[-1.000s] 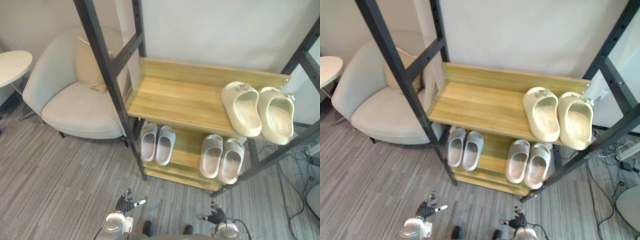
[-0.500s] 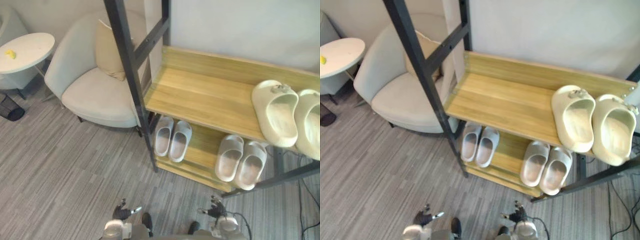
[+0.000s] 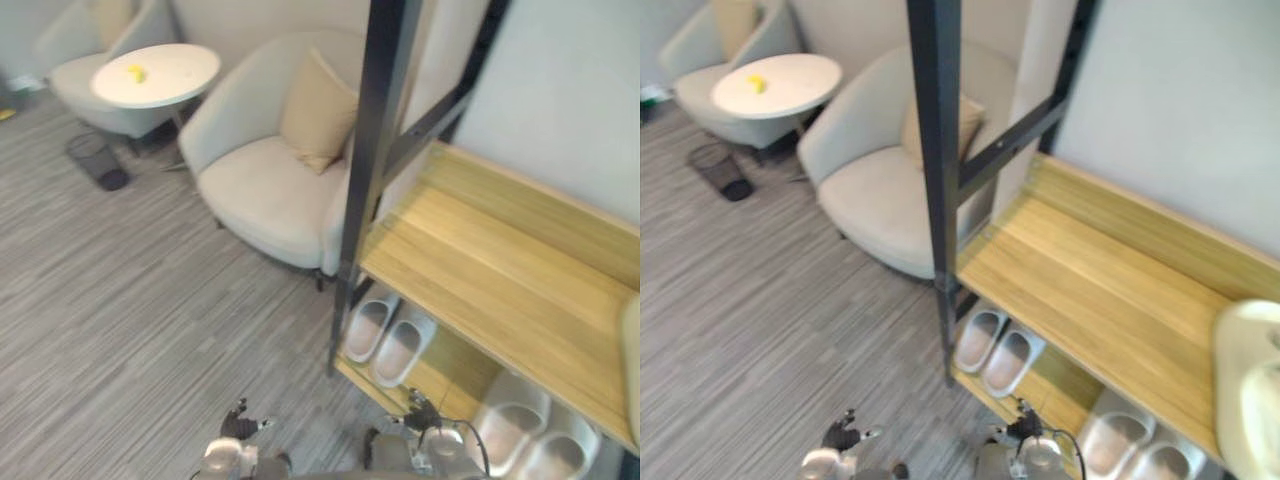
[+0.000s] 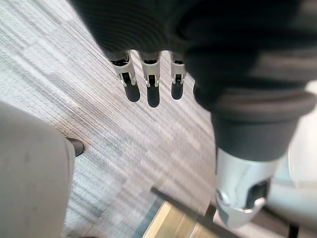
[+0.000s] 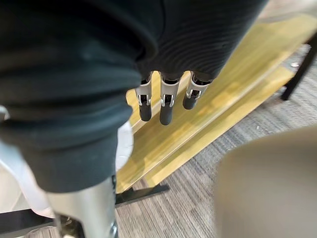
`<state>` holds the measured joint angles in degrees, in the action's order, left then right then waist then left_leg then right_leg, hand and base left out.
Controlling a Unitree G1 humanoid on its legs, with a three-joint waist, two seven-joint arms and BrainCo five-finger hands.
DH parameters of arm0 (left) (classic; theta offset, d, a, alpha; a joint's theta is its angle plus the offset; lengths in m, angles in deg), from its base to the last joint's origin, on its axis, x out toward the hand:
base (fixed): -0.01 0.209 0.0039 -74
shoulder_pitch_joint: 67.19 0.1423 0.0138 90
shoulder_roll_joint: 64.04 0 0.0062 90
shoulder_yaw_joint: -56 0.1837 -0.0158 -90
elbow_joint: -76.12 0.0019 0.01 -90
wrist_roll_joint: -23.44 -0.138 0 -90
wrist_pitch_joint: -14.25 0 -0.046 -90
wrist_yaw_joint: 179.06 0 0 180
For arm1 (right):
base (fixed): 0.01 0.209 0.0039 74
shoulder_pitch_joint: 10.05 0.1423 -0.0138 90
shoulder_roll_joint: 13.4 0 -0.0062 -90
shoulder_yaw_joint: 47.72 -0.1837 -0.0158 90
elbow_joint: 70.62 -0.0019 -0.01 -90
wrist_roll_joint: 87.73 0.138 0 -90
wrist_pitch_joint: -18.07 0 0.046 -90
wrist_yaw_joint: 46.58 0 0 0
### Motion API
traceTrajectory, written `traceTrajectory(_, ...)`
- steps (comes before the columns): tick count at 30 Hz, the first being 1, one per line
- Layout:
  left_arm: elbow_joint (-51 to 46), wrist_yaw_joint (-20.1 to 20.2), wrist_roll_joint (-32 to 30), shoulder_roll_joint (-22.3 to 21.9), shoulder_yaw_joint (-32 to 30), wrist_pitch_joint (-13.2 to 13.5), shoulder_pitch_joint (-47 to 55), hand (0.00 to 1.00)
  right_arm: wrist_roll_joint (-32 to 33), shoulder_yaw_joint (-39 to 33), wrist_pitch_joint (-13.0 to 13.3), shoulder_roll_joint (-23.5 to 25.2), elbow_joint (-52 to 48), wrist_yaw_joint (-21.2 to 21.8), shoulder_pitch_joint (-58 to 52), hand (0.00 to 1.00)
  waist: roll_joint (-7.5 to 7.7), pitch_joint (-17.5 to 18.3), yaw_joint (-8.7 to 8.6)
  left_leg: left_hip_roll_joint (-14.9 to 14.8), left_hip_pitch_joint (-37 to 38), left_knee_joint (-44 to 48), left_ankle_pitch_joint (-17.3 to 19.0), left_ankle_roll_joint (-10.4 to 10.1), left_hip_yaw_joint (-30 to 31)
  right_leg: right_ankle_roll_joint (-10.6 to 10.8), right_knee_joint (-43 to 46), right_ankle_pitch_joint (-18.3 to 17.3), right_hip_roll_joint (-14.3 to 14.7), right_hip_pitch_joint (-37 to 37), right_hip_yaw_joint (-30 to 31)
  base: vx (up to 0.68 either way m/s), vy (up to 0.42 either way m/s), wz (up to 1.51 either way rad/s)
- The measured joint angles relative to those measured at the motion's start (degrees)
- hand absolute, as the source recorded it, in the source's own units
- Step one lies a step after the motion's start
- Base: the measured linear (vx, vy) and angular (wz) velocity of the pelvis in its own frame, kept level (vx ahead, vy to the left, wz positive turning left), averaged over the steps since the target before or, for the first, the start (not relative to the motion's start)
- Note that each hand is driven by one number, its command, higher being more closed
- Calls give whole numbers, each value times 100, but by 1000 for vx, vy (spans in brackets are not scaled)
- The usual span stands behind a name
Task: Organize the slippers on the shoe rack
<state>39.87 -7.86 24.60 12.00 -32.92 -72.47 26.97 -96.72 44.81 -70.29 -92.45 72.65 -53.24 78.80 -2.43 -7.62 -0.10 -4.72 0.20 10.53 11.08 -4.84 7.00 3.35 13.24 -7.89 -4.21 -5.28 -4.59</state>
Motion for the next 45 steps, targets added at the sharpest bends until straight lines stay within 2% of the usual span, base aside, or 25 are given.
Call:
traceTrajectory(3,5,3,0,-58,-2,4,-59,0,2,7,2,61,0,21,-33,0,77,-18,9,-102,199,-85,-8,-14,9,-24,-450,140,124,438,-144,110,-45,20)
traceTrajectory(7,54,6,-10,-65,6,-21,-77,0,-1,6,10,37,-6,74,-120,0,177,59,10,-65,268,-99,-11,-16,-5,12,-915,390,87,726,-154,50,41,3)
traceTrajectory(14,201,7,-102,-26,10,-33,-120,0,-7,125,12,92,-15,171,-274,0,282,117,18,159,408,-20,-14,-9,1,124,-1104,536,-97,1066,-166,-34,62,7)
traceTrajectory(19,212,11,-102,16,10,-36,-117,0,-8,255,9,112,-89,199,-303,0,330,142,31,172,412,-31,-19,-1,29,114,-1159,583,-101,1113,-186,-134,15,7)
traceTrajectory(22,221,15,-102,37,13,-40,-119,0,-3,478,9,95,-631,229,-542,0,358,137,31,153,471,-182,-132,13,85,106,-1160,589,-88,1129,-195,-196,-23,9)
traceTrajectory(26,220,20,-101,113,17,-42,-129,0,6,908,34,95,-1493,450,-948,0,405,144,24,109,536,-559,-335,-68,131,115,-1279,591,-40,1099,-176,-159,-34,3)
traceTrajectory(32,219,21,-102,116,92,-96,-136,0,7,1134,63,106,-2151,658,-1284,0,367,145,18,38,474,-648,-391,-151,247,113,-1353,590,50,1099,-183,-51,-26,13)
traceTrajectory(35,226,17,-102,116,161,-120,-201,0,17,1179,69,106,-2324,668,-1343,0,354,138,-1,34,109,-589,-485,-167,405,96,-1302,576,27,1001,-573,10,-38,56)
traceTrajectory(36,227,12,-101,111,212,-122,-221,0,18,1178,70,116,-2326,662,-1329,0,348,141,-1,2,-37,-555,-484,-62,255,96,-1289,576,2,934,-689,18,-41,97)
traceTrajectory(37,210,10,-100,82,269,-120,-259,0,17,1170,59,131,-2308,653,-1281,0,350,139,7,-76,-263,-492,-497,247,-189,75,-1236,583,-89,822,-870,28,12,104)
traceTrajectory(38,194,4,-100,4,265,-118,-338,0,12,1154,56,90,-2281,628,-1141,0,339,90,5,-254,-566,-52,-449,452,-958,-48,-1130,662,-292,706,-1208,25,41,100)
traceTrajectory(39,191,2,-100,-31,265,-121,-373,0,11,1146,56,61,-2273,611,-1086,0,284,31,2,-361,-689,227,-428,523,-1233,-37,-1063,678,-330,696,-1303,69,111,97)
traceTrajectory(40,185,0,-102,-117,272,-119,-384,0,10,1103,54,10,-2236,583,-957,0,112,-67,-9,-556,-900,707,-502,533,-1810,50,-879,564,-356,722,-1483,90,117,108)
traceTrajectory(41,129,-5,-103,-113,287,-119,-346,0,1,1044,31,-1,-2050,558,-772,0,88,-110,-54,-490,-1011,866,-530,437,-2067,140,-672,386,-463,733,-1579,108,133,103)
traceTrajectory(45,65,-9,-107,17,333,-110,-350,0,-14,906,3,168,-1775,541,-414,0,210,-151,13,-205,-996,594,-504,307,-2059,317,-445,230,-767,704,-1878,81,110,63)
